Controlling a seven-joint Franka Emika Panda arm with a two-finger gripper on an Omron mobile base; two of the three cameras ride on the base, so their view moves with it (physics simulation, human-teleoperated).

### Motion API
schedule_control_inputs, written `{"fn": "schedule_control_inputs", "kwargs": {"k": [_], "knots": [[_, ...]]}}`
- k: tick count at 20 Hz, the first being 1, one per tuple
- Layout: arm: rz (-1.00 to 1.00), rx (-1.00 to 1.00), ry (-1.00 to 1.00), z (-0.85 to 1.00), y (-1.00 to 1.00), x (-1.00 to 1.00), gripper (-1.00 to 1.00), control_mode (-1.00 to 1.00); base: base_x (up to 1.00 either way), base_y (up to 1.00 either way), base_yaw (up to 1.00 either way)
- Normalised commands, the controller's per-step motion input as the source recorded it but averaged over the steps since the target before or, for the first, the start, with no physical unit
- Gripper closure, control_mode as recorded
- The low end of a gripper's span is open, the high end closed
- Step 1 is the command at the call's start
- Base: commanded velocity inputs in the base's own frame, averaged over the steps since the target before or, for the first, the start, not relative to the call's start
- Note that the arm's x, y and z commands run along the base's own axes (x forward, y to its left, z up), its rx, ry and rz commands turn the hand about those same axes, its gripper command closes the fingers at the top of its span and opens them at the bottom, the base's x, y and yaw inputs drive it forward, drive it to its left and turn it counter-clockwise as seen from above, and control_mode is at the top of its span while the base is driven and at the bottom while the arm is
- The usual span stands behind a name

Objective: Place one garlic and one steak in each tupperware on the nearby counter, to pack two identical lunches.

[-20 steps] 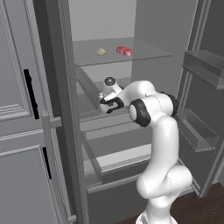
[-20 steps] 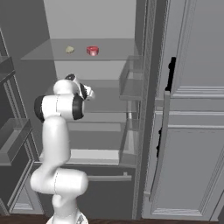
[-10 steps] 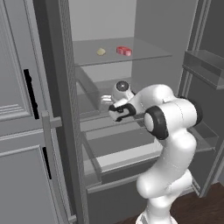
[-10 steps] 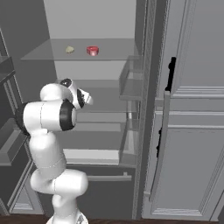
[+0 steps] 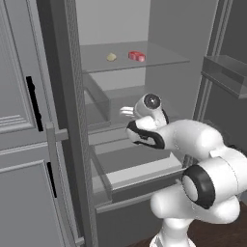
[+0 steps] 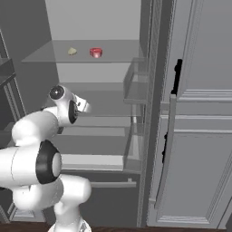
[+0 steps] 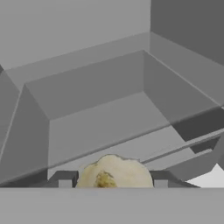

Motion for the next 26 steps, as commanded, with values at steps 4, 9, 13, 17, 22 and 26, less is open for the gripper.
{"fn": "schedule_control_inputs", "kwargs": {"k": [4,9,13,17,22,26], "knots": [[0.0,0.0,0.05,0.65,-0.01,-1.0,1.0,-1.0,0.0,0.0,0.0],[0.0,0.0,0.04,0.11,-0.13,-1.0,1.0,-1.0,0.0,0.0,0.0],[0.0,0.0,0.03,0.07,-0.14,-1.0,1.0,-1.0,0.0,0.0,0.0],[0.0,0.0,0.03,0.0,-0.06,-0.75,1.0,1.0,-0.25,-0.03,0.0],[0.0,0.0,0.0,0.0,0.0,0.0,1.0,1.0,-1.0,-0.06,0.05],[0.0,0.0,0.0,0.0,0.0,0.0,1.0,1.0,-1.0,0.18,0.33]]}}
